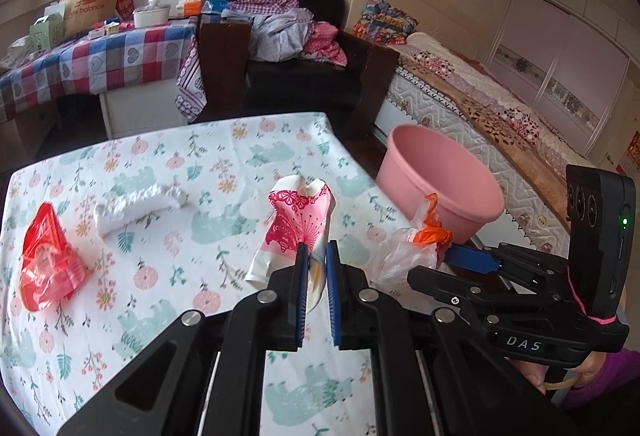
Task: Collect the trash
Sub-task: 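Carry the paper cup and orange-white bag over the pink bucket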
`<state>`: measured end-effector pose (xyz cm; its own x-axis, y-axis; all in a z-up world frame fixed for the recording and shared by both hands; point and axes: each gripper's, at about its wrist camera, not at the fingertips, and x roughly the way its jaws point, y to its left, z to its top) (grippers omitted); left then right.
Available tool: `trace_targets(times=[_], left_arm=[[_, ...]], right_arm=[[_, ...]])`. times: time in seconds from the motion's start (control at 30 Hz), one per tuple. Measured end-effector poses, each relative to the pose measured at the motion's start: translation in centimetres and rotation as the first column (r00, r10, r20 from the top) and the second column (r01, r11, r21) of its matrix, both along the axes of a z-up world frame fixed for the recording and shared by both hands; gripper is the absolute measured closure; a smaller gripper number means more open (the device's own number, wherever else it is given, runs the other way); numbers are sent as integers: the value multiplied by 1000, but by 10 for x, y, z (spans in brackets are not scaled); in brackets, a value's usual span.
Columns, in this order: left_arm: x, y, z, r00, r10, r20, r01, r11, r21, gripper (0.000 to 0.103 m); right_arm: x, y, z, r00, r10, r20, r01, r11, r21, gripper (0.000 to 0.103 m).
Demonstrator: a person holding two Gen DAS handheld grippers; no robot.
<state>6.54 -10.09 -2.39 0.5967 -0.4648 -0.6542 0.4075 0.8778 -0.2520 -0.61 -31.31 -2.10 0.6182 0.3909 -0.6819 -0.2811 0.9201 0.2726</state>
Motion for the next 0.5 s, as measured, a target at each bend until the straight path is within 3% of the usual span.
trace_targets(times=[0.5], left_arm=[[18, -74, 31, 980, -176, 97, 179, 983, -28, 95]], right_arm=[[7, -72, 6, 976, -217, 36, 217, 976, 0, 54]])
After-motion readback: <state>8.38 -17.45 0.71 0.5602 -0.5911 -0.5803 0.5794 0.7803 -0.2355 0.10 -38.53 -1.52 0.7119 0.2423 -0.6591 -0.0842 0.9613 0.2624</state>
